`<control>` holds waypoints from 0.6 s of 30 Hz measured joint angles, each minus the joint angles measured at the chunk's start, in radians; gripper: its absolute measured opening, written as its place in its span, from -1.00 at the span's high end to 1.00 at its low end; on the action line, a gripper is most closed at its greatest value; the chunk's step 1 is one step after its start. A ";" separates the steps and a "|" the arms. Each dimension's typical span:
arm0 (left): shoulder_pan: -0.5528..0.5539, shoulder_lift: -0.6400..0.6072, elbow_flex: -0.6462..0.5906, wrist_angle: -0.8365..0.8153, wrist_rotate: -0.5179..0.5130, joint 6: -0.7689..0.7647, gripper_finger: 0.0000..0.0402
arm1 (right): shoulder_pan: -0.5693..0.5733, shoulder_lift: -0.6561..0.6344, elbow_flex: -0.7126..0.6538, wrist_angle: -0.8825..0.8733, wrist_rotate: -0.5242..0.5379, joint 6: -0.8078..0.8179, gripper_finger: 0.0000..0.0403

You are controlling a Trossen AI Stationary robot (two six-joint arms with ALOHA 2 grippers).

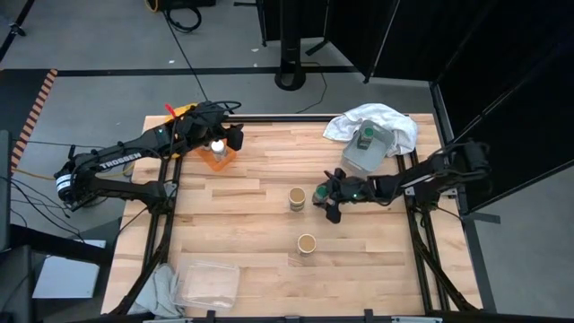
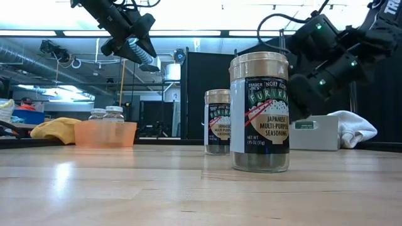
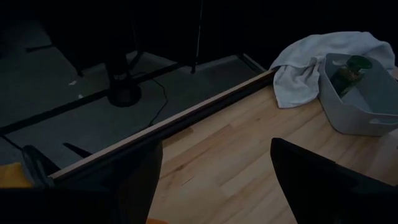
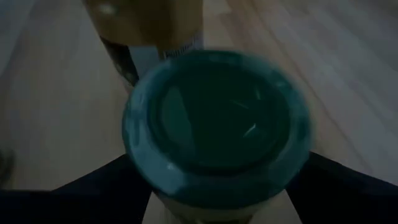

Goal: Sort spices by type
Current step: Put the green seasoning bottle into the gray bin

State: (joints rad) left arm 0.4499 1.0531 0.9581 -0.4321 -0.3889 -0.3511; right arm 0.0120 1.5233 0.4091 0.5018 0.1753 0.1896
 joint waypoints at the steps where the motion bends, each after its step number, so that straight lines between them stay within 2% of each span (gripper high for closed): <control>1: 0.000 0.000 0.000 0.000 0.000 0.000 -0.52 | 0.000 0.009 0.000 -0.001 0.000 0.007 -0.55; 5: 0.000 0.000 0.000 0.000 0.000 0.000 -0.52 | 0.000 0.034 0.001 0.008 0.002 0.043 -0.29; 18: 0.000 0.000 0.000 -0.001 -0.005 0.000 -0.52 | 0.000 0.040 0.002 0.010 0.192 0.209 -0.27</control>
State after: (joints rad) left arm 0.4496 1.0531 0.9581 -0.4332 -0.3935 -0.3515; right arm 0.0116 1.5629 0.4115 0.5120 0.3669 0.3986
